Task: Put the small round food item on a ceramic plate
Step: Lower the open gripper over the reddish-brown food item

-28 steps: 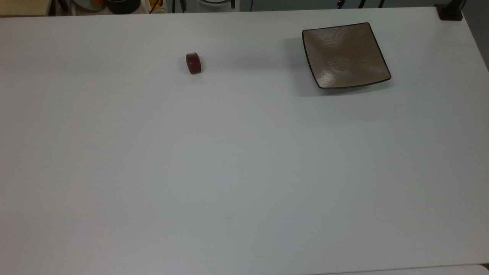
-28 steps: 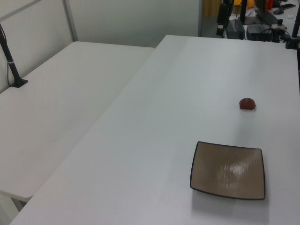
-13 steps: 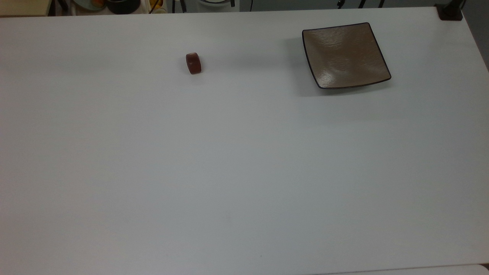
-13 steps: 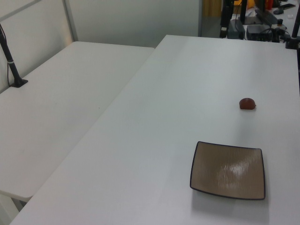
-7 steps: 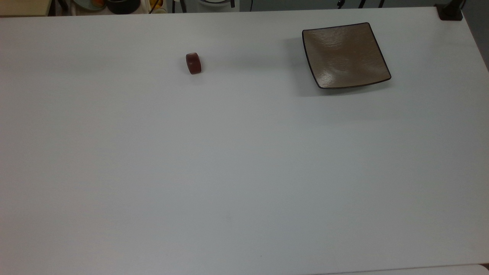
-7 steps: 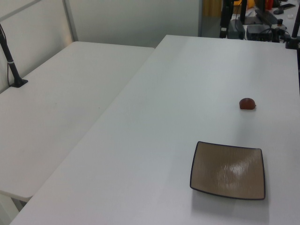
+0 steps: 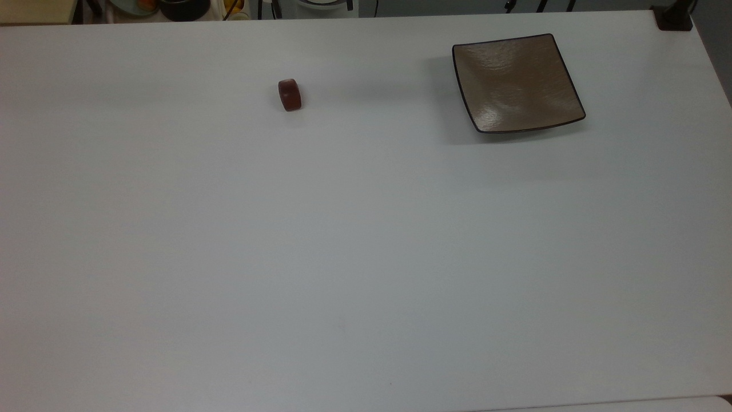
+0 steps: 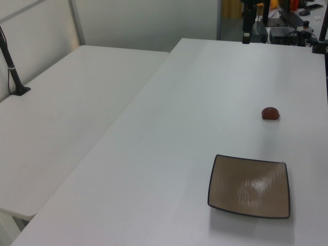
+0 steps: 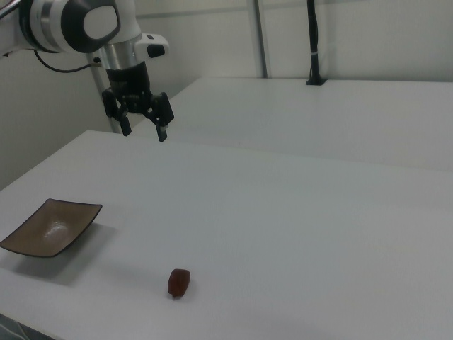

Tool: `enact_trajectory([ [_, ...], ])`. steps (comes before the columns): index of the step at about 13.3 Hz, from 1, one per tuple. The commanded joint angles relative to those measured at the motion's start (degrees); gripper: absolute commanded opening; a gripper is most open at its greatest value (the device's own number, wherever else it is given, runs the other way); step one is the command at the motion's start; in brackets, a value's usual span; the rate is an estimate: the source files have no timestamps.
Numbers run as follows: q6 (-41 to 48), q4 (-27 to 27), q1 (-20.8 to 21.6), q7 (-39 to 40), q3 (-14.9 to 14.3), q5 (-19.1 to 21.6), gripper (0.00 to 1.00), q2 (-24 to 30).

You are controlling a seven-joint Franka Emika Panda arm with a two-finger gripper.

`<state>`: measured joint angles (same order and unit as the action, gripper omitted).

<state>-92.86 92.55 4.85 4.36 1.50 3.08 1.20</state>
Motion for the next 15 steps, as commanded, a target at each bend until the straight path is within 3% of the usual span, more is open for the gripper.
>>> enact_trajectory([
  [1, 1.3, 2.4, 0.6, 1.4, -0.2, 1.5, 1.00, 0.8],
  [5, 1.5, 7.4, 0.2, 1.4, 1.8, 0.6, 1.00, 3.0],
  [7, 1.4, 13.1, -0.2, 1.4, 1.8, 0.5, 1.00, 5.0],
  [10, 0.7, 22.6, -0.2, 1.7, 1.8, -5.3, 1.00, 6.1],
  [13, -8.3, 32.2, -1.7, 1.8, 1.8, -9.5, 1.00, 6.0],
  [15, -14.2, 36.1, -3.6, 3.9, 1.8, -9.8, 1.00, 5.7],
])
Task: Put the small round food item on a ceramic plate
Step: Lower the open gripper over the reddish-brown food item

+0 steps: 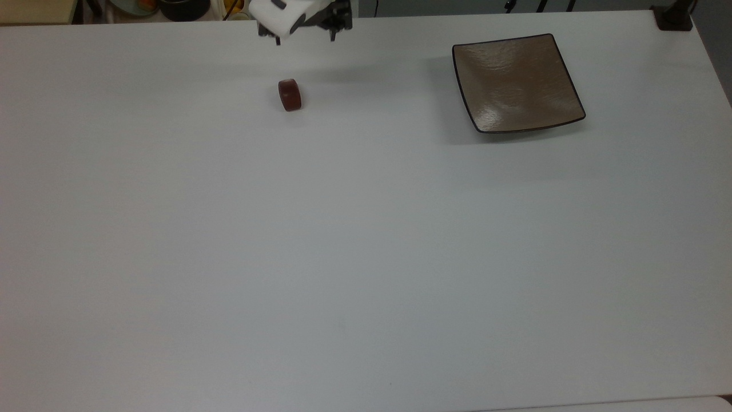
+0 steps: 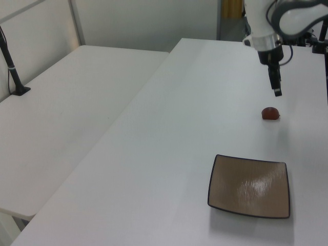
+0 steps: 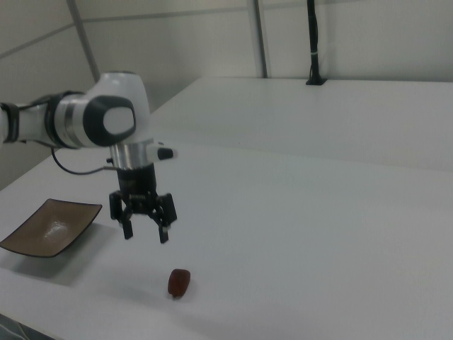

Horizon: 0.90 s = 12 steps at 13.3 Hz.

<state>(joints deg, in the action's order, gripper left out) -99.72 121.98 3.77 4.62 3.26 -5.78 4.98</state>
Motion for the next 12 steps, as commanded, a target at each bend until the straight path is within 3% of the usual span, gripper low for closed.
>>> enact_trajectory([
  [1, -10.2, 8.2, -3.4, 4.2, 0.1, -0.9, 1.00, 1.9],
  [4, -21.2, 13.6, -4.8, 5.0, 0.0, -1.0, 1.00, 0.9],
  [10, -29.4, 17.3, -5.3, 6.1, 0.0, -1.6, 1.00, -1.3],
  [12, -30.1, 17.8, -5.5, 7.5, 0.1, -1.6, 0.79, -1.6],
])
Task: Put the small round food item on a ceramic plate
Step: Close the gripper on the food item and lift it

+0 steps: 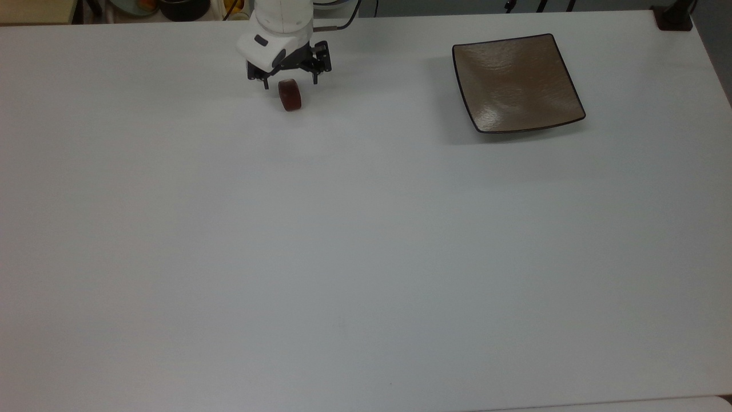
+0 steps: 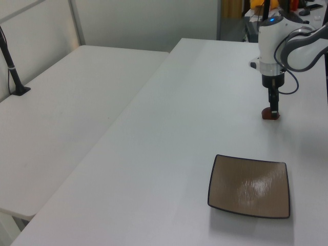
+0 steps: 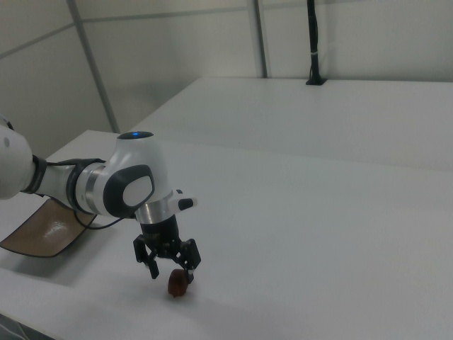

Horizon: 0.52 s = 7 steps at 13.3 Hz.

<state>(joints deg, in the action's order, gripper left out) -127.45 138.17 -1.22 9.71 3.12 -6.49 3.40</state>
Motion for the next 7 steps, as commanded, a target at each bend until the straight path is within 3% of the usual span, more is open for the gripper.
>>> enact_trajectory([
  [1, -2.4, 1.6, -1.1, 3.6, 0.1, -0.9, 0.65, -0.1],
  [2, -2.3, 1.5, -1.3, 4.1, 0.1, -0.9, 0.53, -0.2],
  [7, 0.6, 0.8, -1.1, 3.9, 0.2, -0.8, 0.27, 0.4],
])
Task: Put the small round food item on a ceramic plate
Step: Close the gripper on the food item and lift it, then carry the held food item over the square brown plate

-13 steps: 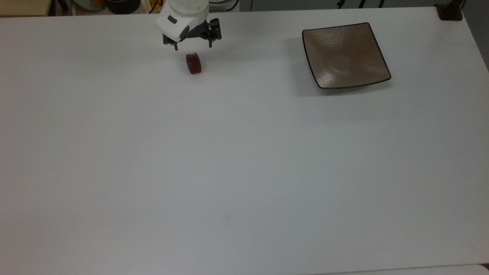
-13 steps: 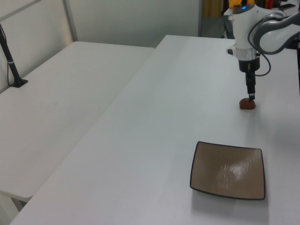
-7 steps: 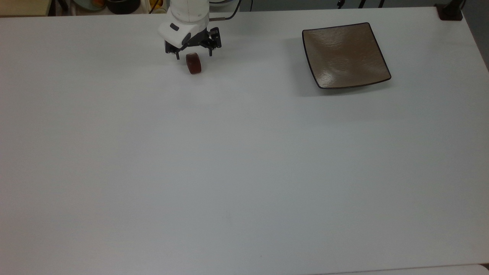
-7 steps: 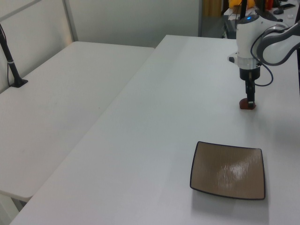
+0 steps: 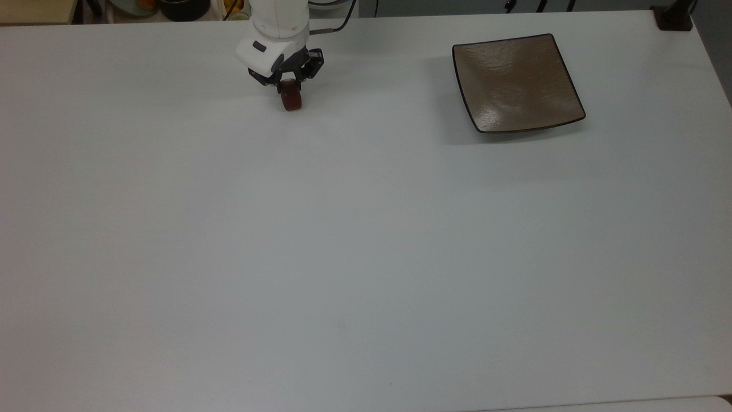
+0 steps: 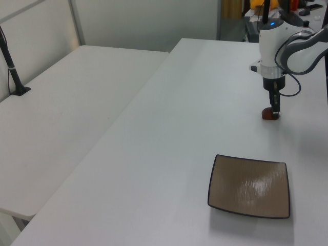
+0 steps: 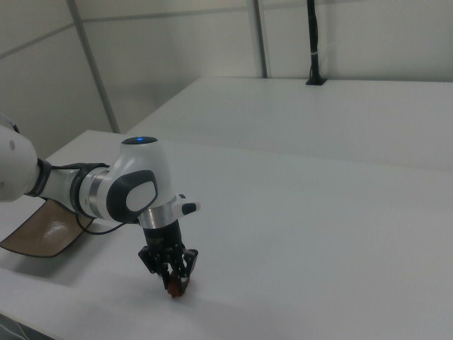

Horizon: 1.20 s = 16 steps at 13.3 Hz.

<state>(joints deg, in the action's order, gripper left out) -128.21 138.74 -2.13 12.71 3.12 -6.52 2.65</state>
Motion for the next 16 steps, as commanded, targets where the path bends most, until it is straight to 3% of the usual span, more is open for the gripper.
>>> enact_trajectory([
  [1, 3.0, -0.7, 0.1, 0.8, 0.2, -0.7, 0.27, 1.5],
  [4, 10.3, -5.7, 3.3, 0.2, 0.4, 0.1, 0.27, 1.7],
  [7, 21.6, -15.7, 8.0, -4.3, 2.2, 1.0, 0.28, 2.0],
  [9, 27.3, -22.9, 8.2, -4.4, 6.4, 7.1, 0.28, 2.1],
  [11, 30.2, -26.9, 10.9, -6.9, 8.4, 9.0, 0.28, 1.9],
  [14, 29.2, -30.2, 12.2, -17.1, 16.8, 11.7, 0.29, -1.4],
  [16, 27.7, -32.3, 13.5, -22.7, 20.2, 11.7, 0.29, -5.4],
])
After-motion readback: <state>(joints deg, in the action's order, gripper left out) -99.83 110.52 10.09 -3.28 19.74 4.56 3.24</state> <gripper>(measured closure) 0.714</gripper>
